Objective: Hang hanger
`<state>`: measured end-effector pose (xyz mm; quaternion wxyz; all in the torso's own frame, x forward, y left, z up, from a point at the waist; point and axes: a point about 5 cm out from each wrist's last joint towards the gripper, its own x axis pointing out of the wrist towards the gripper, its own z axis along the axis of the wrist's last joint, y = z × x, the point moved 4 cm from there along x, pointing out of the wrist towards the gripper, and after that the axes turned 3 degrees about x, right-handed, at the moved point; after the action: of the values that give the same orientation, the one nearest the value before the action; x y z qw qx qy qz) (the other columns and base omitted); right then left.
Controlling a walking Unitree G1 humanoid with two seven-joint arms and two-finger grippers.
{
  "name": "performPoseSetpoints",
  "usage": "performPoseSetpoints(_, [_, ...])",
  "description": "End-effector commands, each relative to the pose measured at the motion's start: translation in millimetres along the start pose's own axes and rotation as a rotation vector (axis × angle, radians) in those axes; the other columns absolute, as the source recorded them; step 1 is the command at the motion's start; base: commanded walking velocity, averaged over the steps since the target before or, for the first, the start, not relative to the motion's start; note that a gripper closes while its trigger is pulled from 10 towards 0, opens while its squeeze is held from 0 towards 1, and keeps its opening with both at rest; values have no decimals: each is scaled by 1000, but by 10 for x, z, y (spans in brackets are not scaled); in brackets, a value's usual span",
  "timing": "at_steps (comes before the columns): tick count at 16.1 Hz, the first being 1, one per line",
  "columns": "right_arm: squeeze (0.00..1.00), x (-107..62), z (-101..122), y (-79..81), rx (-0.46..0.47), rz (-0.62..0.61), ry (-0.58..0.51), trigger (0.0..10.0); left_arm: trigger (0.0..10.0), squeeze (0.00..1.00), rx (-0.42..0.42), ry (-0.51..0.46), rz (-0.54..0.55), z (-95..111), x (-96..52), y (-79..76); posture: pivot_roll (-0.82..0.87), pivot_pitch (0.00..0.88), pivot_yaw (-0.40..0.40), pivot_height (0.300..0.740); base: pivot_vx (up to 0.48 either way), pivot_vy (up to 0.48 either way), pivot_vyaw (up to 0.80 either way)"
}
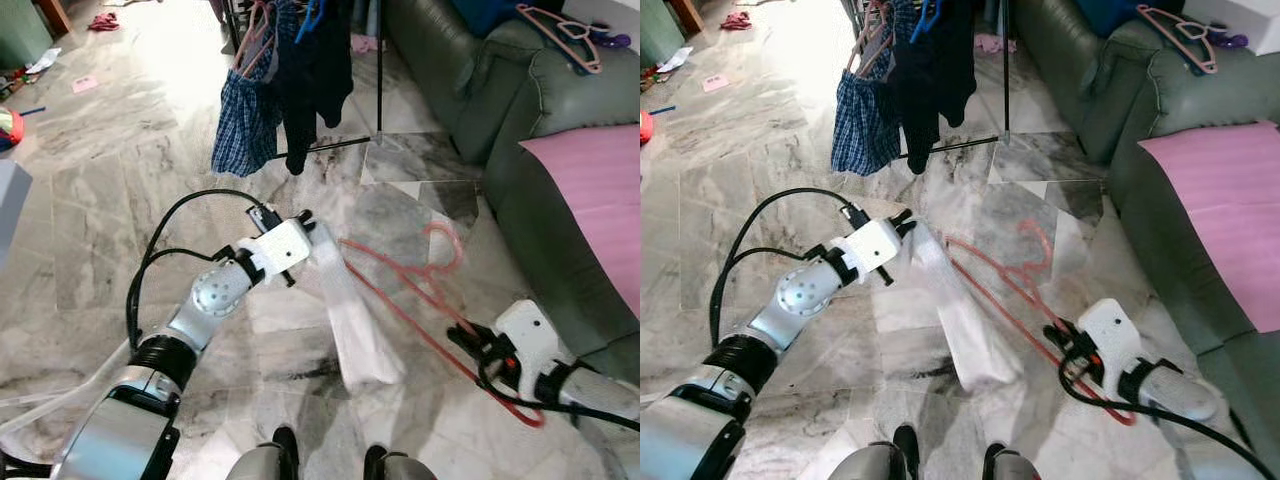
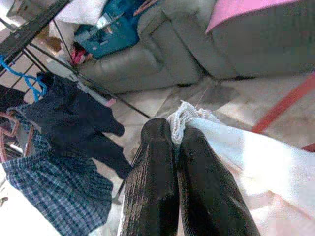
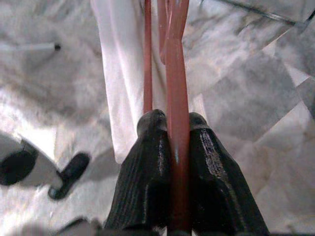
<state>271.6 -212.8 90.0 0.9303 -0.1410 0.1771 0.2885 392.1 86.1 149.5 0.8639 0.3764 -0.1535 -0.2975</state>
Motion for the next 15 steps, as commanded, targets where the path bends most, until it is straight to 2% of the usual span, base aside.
performPoseSetpoints(1, [0, -15, -31, 81, -13, 48, 22, 10000, 10000, 0, 26, -5, 1, -2, -11, 27, -38, 272, 54, 740, 0, 0, 0])
performPoseSetpoints(3, [0, -108, -164, 39, -111, 88, 127, 10000, 10000, 0, 44, -3, -14, -14, -17, 12, -40, 276, 53, 740, 0, 0, 0])
performPoseSetpoints(6, [0, -184, -259, 19, -173, 134, 208, 10000, 10000, 0, 54, 3, -39, -40, -28, -7, -44, 281, 49, 740, 0, 0, 0])
performPoseSetpoints(11, [0, -152, -284, -14, -235, 159, 235, 10000, 10000, 0, -2, 5, -77, -53, -28, -31, -41, 282, 51, 740, 0, 0, 0])
performPoseSetpoints(13, [0, -118, -248, -19, -251, 162, 222, 10000, 10000, 0, -10, -35, -122, 10, -26, -55, -37, 283, 52, 740, 0, 0, 0])
performPoseSetpoints(15, [0, -113, -237, -33, -254, 154, 215, 10000, 10000, 0, -3, -33, -123, 1, -38, -35, -37, 283, 51, 740, 0, 0, 0])
